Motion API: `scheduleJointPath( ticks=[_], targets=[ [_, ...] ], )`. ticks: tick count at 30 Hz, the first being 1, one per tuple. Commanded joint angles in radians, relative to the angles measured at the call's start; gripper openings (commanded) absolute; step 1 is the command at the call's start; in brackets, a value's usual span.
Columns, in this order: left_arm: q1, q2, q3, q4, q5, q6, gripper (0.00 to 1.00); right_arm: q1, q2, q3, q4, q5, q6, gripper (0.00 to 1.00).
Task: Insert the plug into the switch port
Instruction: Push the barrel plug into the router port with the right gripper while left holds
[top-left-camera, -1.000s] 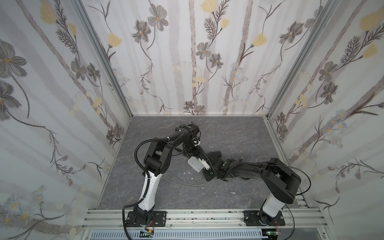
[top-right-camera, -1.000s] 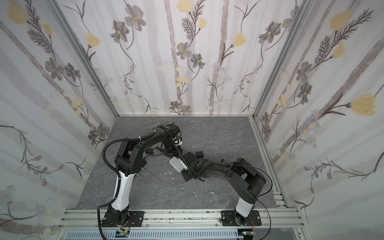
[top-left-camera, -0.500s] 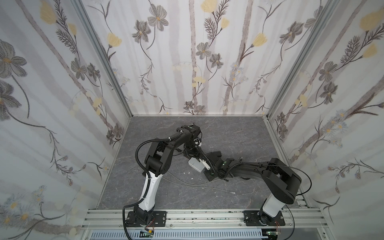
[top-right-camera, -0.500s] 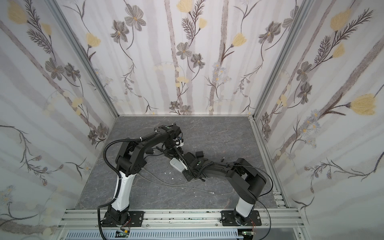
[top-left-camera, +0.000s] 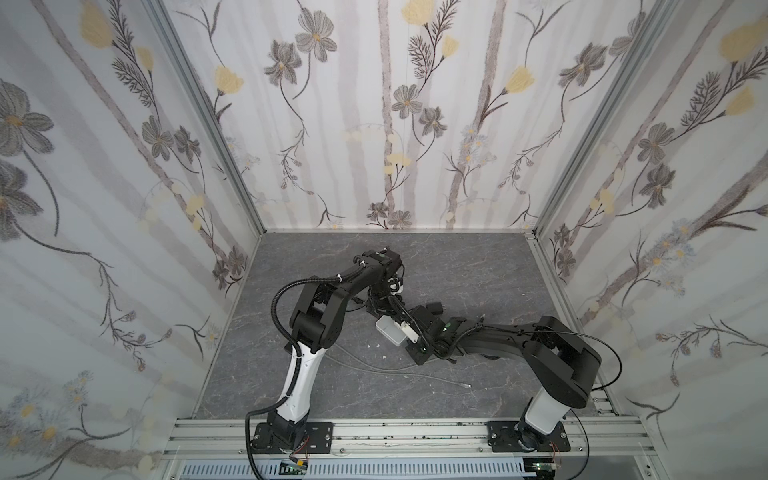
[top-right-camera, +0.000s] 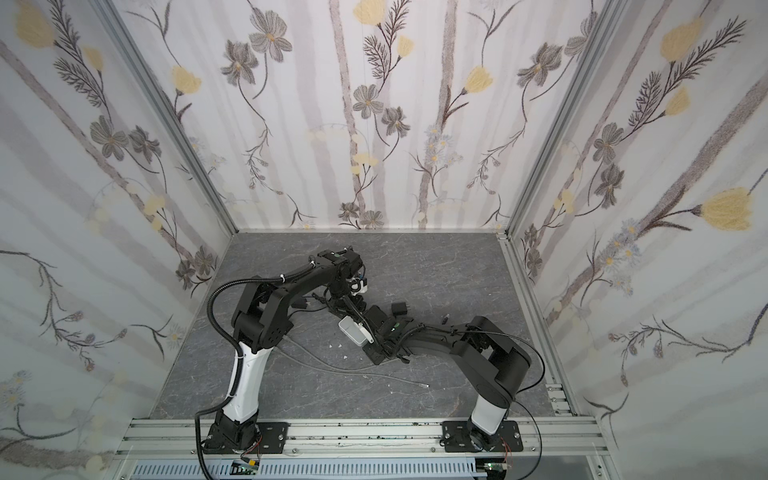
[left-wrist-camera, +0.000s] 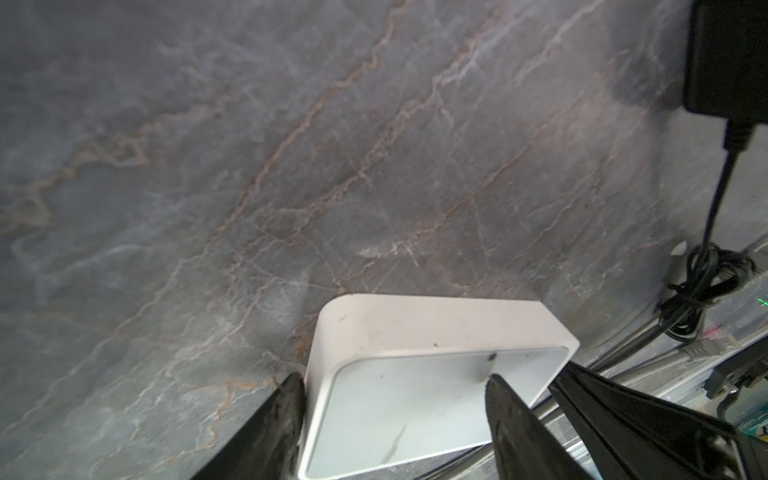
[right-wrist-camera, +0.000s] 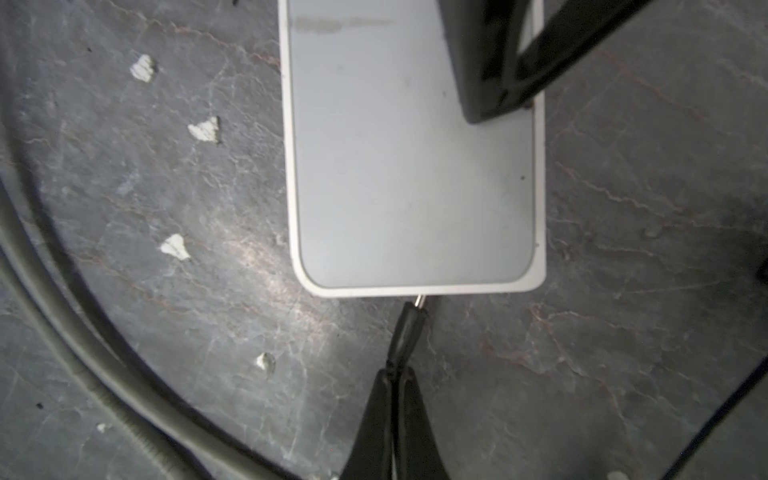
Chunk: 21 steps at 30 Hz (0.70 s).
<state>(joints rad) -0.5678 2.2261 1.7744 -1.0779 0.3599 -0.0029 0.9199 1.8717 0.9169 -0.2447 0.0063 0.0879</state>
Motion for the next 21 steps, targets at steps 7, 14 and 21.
scheduleJointPath(
  ticks=[7,14,21],
  targets=[
    [-0.002,-0.006,0.008,-0.033,0.007,0.027,0.7,0.006,0.001,0.032,-0.013,0.067,0.002,0.02],
    [-0.008,-0.004,0.008,-0.035,0.007,0.03,0.7,0.006,0.007,0.044,-0.013,0.092,0.002,0.02],
    [-0.016,0.006,0.008,-0.045,-0.022,0.038,0.67,0.005,0.016,0.058,-0.022,0.082,-0.015,0.02]
  ],
)
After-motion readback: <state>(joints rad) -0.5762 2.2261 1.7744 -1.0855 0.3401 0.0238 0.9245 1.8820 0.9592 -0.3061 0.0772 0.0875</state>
